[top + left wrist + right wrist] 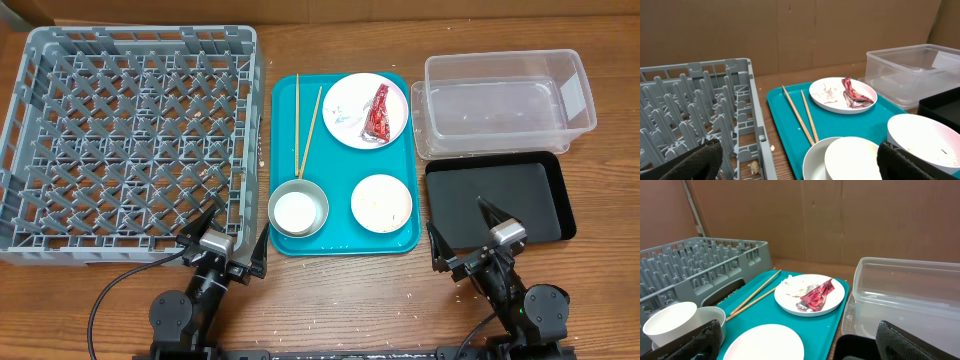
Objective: Sort waste into correct bins and load items into the dishwasher
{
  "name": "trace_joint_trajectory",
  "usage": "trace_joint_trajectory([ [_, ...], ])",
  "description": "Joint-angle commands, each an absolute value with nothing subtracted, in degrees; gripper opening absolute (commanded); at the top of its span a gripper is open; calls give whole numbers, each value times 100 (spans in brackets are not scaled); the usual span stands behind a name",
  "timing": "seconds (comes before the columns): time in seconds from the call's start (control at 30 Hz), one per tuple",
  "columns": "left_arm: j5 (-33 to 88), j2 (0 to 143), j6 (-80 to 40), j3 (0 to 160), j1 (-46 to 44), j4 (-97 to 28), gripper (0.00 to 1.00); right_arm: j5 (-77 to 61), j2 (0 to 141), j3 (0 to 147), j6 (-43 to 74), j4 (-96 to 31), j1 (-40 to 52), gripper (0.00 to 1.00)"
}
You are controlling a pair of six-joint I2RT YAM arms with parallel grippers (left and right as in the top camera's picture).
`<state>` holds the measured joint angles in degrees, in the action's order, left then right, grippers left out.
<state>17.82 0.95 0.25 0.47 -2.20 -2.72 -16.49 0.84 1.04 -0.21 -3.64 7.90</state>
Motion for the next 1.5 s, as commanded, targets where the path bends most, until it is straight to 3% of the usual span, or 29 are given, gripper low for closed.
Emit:
trace_joint_trajectory([
  [0.0, 1743, 49, 130, 27, -185, -276, 100, -1610, 30, 47, 3, -329, 781, 100],
  [0.47, 2021, 49, 108, 27, -189, -244, 100, -2163, 30, 47, 5, -305, 781, 100],
  [0.6, 2877, 49, -115, 34, -189, 773, 100, -2698, 30, 123, 10, -200, 781, 100],
  [0.77, 2484, 80, -707, 495, -185, 1575, 100, -3194, 106, 646, 200, -257, 781, 100],
  [1.07, 2554, 1625, -718, 2746, -185, -873, 100, -3111, 1691, 2668, 196, -1584, 781, 100],
  [1.33, 2862, 4392, -733, 6272, -189, -3699, 100, -2630, 5262, 6464, -384, -5002, 781, 100],
  [1.47, 2862, 4963, -733, 7030, -189, -4499, 100, -2987, 6154, 7347, 78, -5846, 781, 100],
])
